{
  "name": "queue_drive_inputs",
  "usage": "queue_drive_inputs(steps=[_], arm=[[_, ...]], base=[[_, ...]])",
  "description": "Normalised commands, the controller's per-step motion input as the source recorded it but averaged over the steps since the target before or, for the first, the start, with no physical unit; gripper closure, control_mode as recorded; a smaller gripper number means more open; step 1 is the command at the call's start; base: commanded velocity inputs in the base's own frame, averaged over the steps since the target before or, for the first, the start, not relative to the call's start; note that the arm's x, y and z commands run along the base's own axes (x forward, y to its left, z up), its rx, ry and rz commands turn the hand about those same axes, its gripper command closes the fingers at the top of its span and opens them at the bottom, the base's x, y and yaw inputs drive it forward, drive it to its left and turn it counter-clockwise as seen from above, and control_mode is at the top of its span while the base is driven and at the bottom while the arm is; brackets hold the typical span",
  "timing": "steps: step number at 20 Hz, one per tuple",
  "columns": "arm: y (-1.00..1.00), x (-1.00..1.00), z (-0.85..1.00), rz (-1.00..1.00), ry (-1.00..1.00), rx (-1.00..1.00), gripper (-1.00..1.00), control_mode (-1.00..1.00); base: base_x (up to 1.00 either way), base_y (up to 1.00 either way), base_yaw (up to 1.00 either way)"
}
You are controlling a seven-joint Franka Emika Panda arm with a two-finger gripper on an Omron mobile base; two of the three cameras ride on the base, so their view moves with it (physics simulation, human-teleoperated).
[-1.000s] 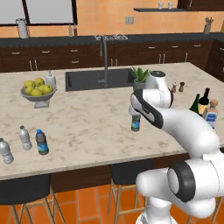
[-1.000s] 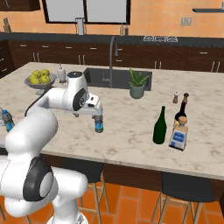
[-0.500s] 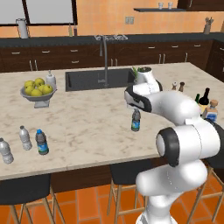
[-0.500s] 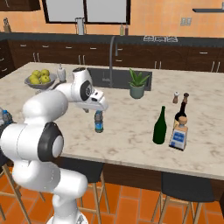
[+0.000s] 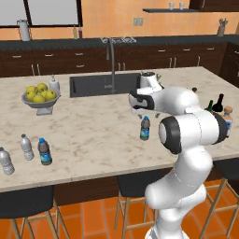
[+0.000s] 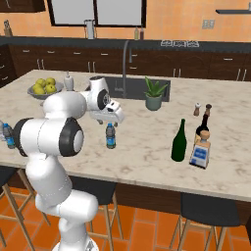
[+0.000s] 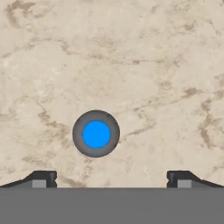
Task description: Move the plastic bottles in the middle to the plastics group, and the glass bottles in the middle to the glass group.
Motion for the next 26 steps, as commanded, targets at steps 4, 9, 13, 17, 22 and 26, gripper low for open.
queue_drive_inputs(steps=[4, 9, 13, 17, 22, 26], arm=[[0.00, 0.08, -0.49, 0.00, 0.05, 0.00, -1.00, -1.00], [0.00, 0.24, -0.32, 0.02, 0.00, 0.06, -1.00, -1.00], [0.00, 0.08, -0.22, 0.04, 0.00, 0.11, -1.00, -1.00], [0.00, 0.00, -0.31, 0.03, 0.00, 0.08, -1.00, -1.00], [0.00, -0.03, -0.37, 0.04, -0.01, 0.00, 1.00, -1.00], [0.03, -0.36, 0.05, 0.14, 0.03, 0.00, 1.00, -1.00]], base=[[0.00, 0.00, 0.00], [0.00, 0.00, 0.00], [0.00, 0.00, 0.00], [0.00, 0.00, 0.00], [0.00, 0.00, 0.00], [0.00, 0.00, 0.00]])
